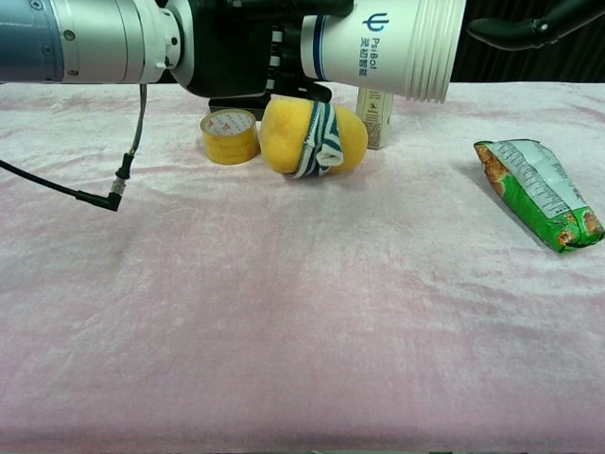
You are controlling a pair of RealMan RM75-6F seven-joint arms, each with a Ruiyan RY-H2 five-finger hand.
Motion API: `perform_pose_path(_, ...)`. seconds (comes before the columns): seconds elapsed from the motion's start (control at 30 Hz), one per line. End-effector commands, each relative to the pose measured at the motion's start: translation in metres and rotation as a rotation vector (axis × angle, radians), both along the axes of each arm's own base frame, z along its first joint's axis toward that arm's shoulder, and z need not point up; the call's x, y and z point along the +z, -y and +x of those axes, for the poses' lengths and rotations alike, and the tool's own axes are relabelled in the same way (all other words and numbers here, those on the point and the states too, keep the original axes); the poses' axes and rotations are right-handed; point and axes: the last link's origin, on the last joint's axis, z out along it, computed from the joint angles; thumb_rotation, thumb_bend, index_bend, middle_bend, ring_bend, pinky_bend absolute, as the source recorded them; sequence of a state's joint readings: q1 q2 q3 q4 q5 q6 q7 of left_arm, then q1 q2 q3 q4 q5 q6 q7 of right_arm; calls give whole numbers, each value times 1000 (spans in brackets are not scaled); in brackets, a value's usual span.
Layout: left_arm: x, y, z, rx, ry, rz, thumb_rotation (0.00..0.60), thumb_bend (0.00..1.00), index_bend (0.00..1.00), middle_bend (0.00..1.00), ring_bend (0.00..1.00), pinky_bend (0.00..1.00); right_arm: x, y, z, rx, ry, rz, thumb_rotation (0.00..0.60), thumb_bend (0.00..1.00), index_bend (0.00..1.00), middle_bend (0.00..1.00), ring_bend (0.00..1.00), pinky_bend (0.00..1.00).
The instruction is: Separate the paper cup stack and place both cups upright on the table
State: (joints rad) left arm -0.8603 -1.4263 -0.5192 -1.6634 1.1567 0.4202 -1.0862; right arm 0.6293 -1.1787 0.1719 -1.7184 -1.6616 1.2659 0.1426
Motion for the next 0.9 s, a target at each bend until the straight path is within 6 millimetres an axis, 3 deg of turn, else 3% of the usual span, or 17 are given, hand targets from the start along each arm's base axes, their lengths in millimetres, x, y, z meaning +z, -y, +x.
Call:
perform_pose_path(0.03,0,-1,1,-4,-4,2,600,359,400,418,333,511,0,0,0,2,-4,-2,600,265,462,2,119,199)
perform_pose_path(0.9,-9,7,1,-9,-9,-20,600,359,400,419,333,511,-4,0,3,-2,4,13,600,285,528,2,122,199)
